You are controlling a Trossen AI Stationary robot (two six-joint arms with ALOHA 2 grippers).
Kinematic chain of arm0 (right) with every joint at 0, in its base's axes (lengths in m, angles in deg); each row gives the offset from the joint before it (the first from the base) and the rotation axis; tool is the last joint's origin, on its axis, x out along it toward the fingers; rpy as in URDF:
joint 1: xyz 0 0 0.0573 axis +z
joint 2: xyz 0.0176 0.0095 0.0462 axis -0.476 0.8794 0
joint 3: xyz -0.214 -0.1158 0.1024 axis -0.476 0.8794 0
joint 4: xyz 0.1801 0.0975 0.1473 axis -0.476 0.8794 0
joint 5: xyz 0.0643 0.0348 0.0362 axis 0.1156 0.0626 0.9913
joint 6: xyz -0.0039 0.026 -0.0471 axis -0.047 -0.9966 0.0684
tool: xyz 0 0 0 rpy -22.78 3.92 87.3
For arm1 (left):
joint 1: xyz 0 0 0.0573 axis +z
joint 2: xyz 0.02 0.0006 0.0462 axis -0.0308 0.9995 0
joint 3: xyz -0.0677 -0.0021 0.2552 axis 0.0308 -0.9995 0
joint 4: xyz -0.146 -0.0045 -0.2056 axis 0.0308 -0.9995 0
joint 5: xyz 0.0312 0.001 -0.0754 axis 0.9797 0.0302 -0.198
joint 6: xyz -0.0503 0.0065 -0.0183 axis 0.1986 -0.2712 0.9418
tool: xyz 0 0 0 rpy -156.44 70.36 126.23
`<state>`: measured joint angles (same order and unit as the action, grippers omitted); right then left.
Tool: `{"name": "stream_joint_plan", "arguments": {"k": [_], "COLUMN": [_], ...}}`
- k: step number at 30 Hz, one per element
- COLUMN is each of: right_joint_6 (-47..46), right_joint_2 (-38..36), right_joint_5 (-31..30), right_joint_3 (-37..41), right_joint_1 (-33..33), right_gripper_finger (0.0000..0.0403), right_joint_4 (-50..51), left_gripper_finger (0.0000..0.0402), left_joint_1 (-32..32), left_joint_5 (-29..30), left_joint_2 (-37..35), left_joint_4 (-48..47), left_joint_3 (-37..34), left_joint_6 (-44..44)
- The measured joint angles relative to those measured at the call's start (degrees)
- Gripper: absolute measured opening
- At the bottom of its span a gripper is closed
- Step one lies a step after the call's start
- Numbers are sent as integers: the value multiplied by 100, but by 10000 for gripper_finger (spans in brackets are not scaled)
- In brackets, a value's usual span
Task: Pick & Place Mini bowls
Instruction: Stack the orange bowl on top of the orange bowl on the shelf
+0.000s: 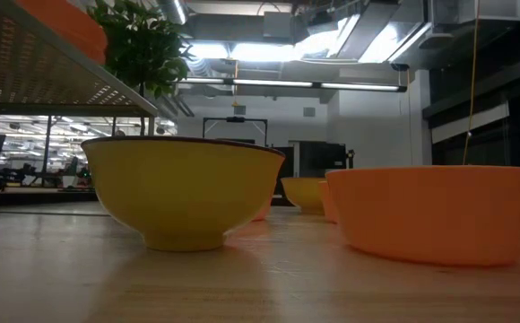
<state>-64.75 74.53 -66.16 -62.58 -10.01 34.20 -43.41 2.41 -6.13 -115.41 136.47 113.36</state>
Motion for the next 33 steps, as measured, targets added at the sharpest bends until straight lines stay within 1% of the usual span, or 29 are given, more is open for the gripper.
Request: {"name": "stream_joint_plan", "arguments": {"k": [5, 15, 17, 19, 22, 24, 27, 30, 31, 33], "right_joint_6": [-2, -2, -2, -2, -15, -32, -45, -50, -53, -71], "right_joint_2": [0, 0, 0, -1, 0, 0, -1, -1, 0, 0], "right_joint_5": [0, 0, 0, 0, 0, 0, 1, 0, 0, 0], "right_joint_3": [0, 0, 0, 0, 0, 0, 0, 0, 0, 0], "right_joint_1": [0, 0, 2, 1, 1, 0, 1, 1, 0, 2], "right_gripper_finger": [213, 213, 213, 213, 213, 213, 213, 213, 213, 213], "right_joint_4": [0, -2, -2, -2, -2, -4, -4, -4, -5, -7], "left_gripper_finger": [32, 125, 135, 137, 129, 114, 75, 20, 11, 6], "left_joint_1": [0, 1, 2, 2, 2, 2, 2, 2, 2, 2], "left_joint_5": [-108, -231, -252, -87, 164, 200, 121, 100, 101, 97], "left_joint_2": [0, 0, 2, -3, -4, -9, 0, -2, -2, -2], "left_joint_4": [0, 8, 1, 15, 2, -32, -52, -52, -52, -32], "left_joint_3": [0, 3, 92, 254, 448, 468, 463, 463, 463, 439], "left_joint_6": [87, 141, 91, 97, 48, -5, -34, -66, -66, -66]}}
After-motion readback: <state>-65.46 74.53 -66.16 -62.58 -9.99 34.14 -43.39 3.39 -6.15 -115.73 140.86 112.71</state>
